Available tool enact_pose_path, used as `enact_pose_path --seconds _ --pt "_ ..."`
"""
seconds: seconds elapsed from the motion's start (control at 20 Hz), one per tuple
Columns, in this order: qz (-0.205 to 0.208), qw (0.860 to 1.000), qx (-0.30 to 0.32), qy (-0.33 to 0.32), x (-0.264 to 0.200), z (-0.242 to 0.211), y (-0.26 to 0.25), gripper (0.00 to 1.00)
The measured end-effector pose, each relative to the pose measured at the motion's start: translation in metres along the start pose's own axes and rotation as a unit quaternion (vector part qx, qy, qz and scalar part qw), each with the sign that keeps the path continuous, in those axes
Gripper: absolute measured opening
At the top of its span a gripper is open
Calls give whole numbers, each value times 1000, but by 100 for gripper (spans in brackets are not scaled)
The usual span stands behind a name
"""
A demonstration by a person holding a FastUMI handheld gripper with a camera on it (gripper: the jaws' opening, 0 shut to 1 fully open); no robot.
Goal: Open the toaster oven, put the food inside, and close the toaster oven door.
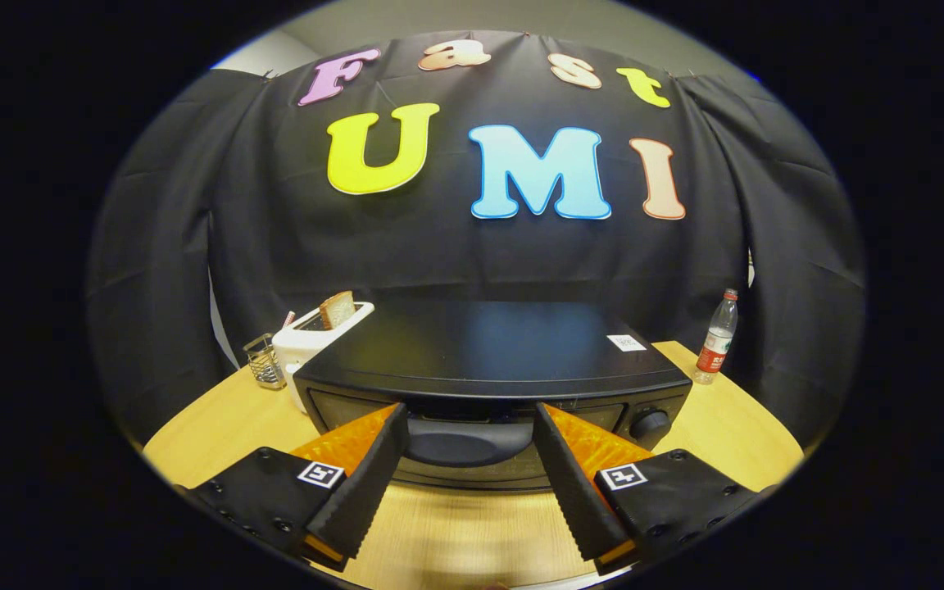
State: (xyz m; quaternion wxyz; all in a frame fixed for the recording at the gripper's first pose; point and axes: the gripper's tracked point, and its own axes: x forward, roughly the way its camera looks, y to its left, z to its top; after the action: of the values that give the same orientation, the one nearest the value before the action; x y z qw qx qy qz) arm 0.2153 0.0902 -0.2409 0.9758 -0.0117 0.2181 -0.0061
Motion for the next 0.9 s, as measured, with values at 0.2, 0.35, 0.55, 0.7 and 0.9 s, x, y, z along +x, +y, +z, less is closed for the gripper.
enact_pose_path --seconds 0.2,0.35,0.55,0.7,0.9 --pt "-2 1000 1 9 13 0 0 98" --pt "-10 1000 1 3 15 0 1 98" --pt "-2 1000 1 6 10 -3 1 99" --pt "4 1000 -6 5 -1 -10 2 98" --pt "14 1000 -12 6 -21 -25 3 98"
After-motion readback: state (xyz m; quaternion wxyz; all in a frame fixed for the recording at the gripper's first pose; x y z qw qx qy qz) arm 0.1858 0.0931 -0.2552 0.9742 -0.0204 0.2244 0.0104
